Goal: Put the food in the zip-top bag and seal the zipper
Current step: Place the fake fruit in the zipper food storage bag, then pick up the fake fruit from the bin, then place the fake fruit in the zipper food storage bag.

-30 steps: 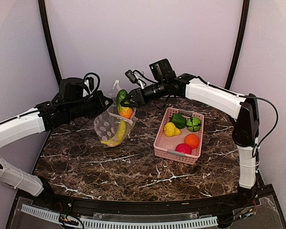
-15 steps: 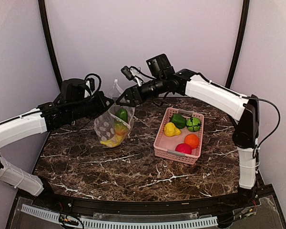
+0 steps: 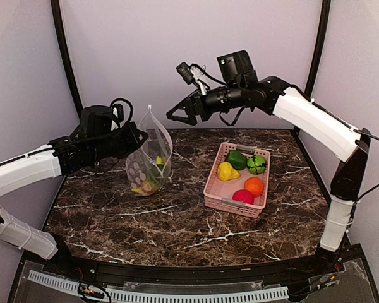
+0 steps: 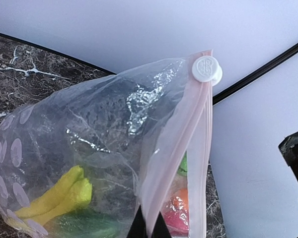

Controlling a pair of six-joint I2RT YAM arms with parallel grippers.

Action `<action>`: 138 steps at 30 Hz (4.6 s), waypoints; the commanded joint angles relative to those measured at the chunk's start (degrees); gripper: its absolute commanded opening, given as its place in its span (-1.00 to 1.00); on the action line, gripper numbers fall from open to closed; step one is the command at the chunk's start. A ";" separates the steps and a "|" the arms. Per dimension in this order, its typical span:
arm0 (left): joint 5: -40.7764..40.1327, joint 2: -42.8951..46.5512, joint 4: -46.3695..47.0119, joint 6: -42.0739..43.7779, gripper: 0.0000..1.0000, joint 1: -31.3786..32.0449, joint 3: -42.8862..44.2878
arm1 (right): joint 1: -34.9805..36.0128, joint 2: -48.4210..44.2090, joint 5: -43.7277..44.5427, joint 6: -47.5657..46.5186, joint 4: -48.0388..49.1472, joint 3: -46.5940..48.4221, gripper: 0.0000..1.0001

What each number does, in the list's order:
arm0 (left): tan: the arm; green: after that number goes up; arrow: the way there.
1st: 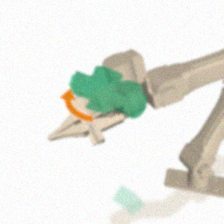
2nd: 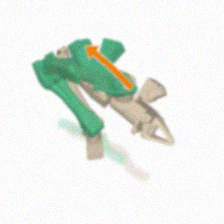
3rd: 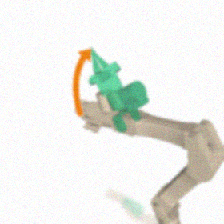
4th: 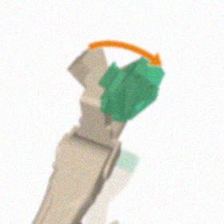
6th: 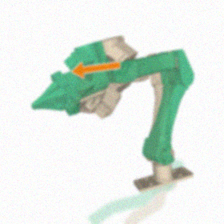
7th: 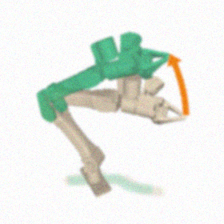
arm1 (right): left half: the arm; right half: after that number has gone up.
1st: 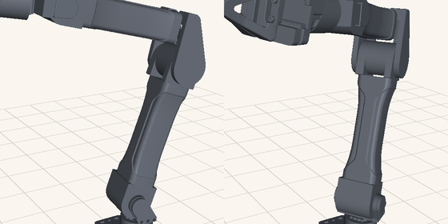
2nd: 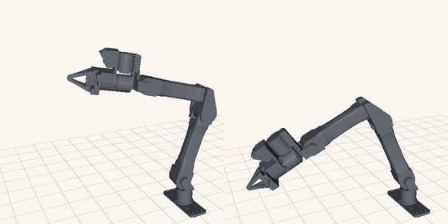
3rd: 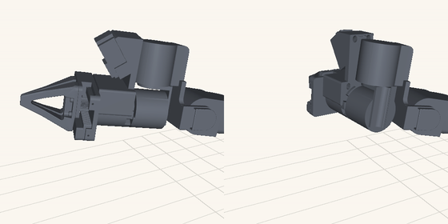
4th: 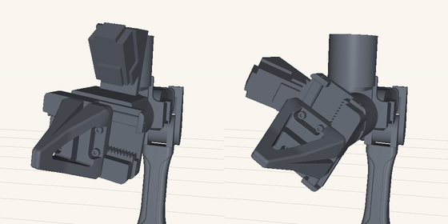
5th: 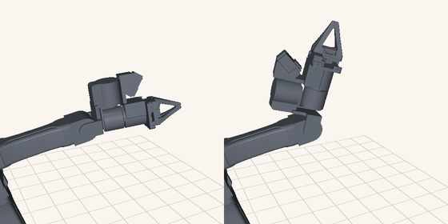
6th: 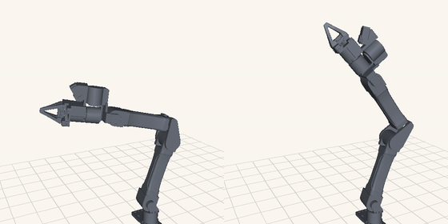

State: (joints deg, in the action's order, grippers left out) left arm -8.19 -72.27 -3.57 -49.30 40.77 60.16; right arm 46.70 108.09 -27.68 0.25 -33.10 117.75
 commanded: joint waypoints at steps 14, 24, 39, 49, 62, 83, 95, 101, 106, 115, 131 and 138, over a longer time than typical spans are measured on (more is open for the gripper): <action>2.37 -1.49 -14.38 13.50 -0.99 -0.08 7.29 | -20.50 -8.54 -2.63 -26.18 -11.99 -22.89 -0.01; 7.71 -3.54 -11.89 13.27 -0.99 -0.08 7.17 | -20.55 -2.15 4.68 -31.66 -12.86 -26.82 0.11; 12.03 -4.37 -10.32 13.64 -0.99 -0.08 5.68 | -20.50 9.29 8.49 -30.73 -11.64 -23.66 0.47; 12.30 -4.88 -10.18 13.63 -0.99 -0.08 5.71 | -20.37 13.29 7.63 -26.87 -9.04 -22.41 0.55; 12.66 -4.57 -9.04 12.93 -0.99 -0.08 4.13 | -19.31 15.27 5.05 -26.75 -9.30 -21.07 0.37; 13.37 -5.40 -7.23 12.64 -0.99 -0.09 3.63 | -17.62 -5.69 -11.38 -23.39 -17.91 -16.93 -0.02; 12.69 -5.87 -10.10 11.64 -0.98 -0.08 6.19 | -4.77 -3.23 -35.99 -15.99 -11.78 -3.08 -0.03; 13.04 -5.66 -11.27 11.62 -0.99 -0.08 6.90 | -1.03 1.26 -41.17 -12.51 -6.18 -1.32 -0.03; 14.18 -4.52 -10.66 11.21 -0.98 -0.08 6.46 | -0.47 3.50 -43.20 -9.59 -0.21 -3.54 -0.02; 18.56 -3.85 -7.09 7.98 -0.99 -0.08 5.37 | -0.21 7.75 -44.69 -6.73 3.01 -3.48 0.03; 18.12 -2.09 -7.58 7.11 -0.99 -0.08 4.77 | -0.12 9.77 -29.30 -11.34 2.43 -6.54 0.08; 17.27 -1.66 -7.76 7.16 -0.99 -0.08 3.91 | -0.11 6.53 -35.91 -16.21 2.47 -12.79 0.10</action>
State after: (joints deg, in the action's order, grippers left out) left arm 7.27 -77.08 -13.61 -41.56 39.62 64.31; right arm 46.41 115.52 -65.30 -12.29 -30.85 109.38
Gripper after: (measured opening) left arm 0.010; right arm 0.621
